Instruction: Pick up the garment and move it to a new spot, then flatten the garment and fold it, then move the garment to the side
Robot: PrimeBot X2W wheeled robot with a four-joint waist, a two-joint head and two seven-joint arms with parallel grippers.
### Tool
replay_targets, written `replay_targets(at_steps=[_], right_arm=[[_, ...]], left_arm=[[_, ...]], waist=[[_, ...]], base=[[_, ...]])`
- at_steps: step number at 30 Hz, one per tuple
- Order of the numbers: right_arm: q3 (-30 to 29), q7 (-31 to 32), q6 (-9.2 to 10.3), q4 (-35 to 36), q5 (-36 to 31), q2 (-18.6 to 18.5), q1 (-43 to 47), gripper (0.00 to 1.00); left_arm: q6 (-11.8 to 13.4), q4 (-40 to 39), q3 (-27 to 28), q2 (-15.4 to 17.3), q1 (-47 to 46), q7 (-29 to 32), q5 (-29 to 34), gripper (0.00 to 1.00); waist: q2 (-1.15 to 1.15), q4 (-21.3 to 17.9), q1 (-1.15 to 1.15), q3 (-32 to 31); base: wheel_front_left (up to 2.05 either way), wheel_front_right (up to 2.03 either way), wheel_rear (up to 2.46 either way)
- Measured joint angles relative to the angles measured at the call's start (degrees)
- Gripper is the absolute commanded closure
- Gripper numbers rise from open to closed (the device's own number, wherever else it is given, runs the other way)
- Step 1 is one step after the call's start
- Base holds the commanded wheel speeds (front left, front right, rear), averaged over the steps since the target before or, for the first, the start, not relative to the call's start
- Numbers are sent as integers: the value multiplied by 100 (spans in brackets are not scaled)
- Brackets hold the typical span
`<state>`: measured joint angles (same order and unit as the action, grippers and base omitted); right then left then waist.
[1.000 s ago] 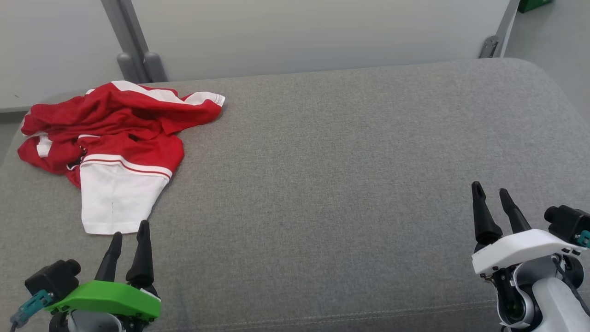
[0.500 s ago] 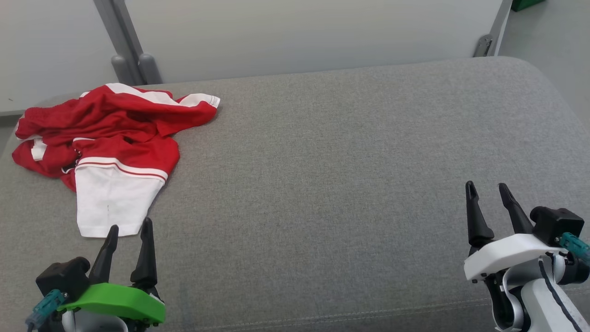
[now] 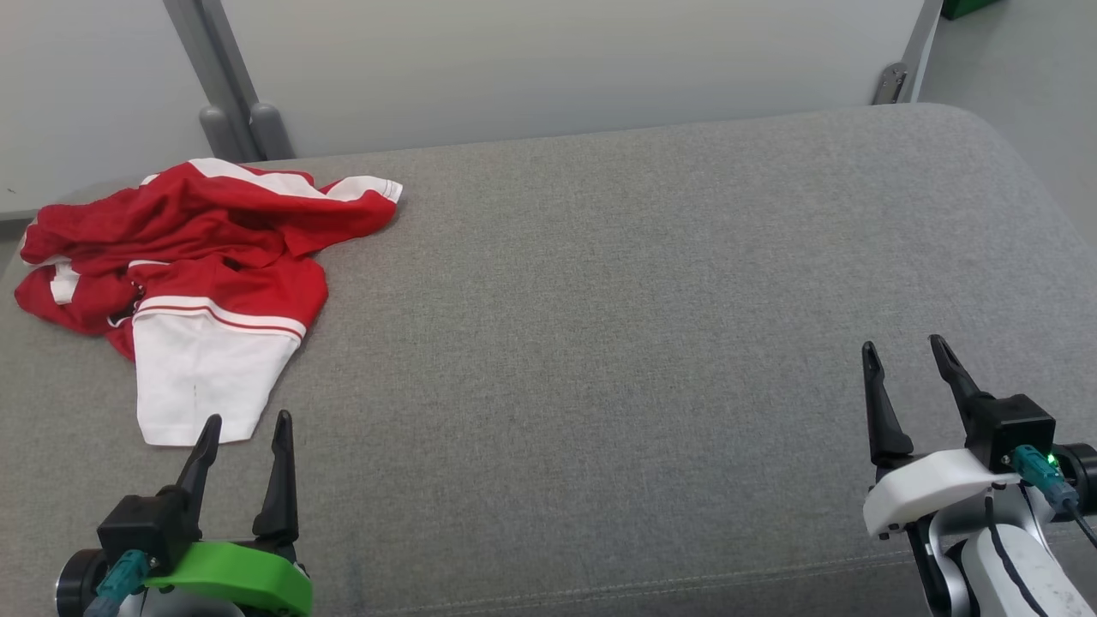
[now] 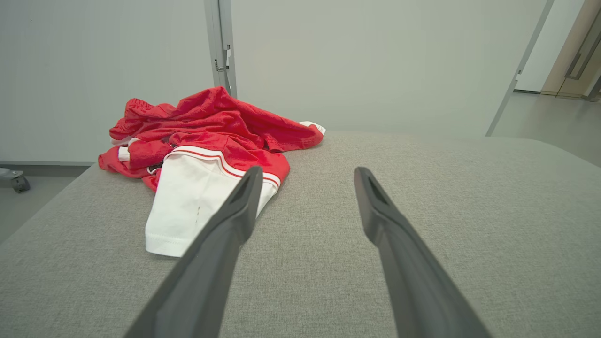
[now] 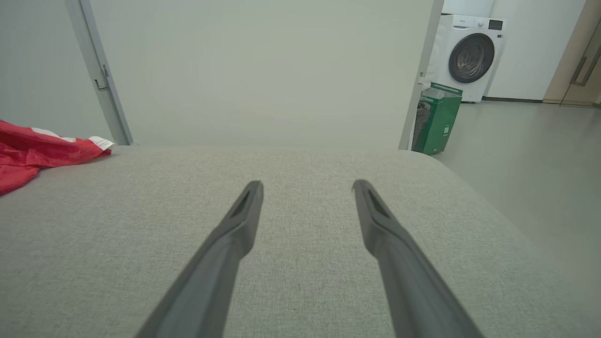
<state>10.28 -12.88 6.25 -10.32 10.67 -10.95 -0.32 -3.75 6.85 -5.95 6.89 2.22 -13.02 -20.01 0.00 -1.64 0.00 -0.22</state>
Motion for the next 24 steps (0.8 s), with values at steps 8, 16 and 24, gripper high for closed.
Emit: replay_targets(at_steps=[8, 16, 24], right_arm=[[78, -142, 86, 7, -515, -40, 37, 0], [24, -145, 79, 31, -510, -40, 37, 0], [-11, -146, 15, 33, -500, -35, 37, 0]], left_arm=[[-1, -38, 13, -2, 26, -125, 475, 0], [-35, 37, 71, -92, 100, -141, 445, 0], [-87, 79, 166, -119, 100, -141, 405, 0]], waist=[[0, -4, 0, 13], [0, -9, 0, 36], [0, -1, 0, 53]], base=[[0, 0, 0], [0, 0, 0], [0, 0, 0]])
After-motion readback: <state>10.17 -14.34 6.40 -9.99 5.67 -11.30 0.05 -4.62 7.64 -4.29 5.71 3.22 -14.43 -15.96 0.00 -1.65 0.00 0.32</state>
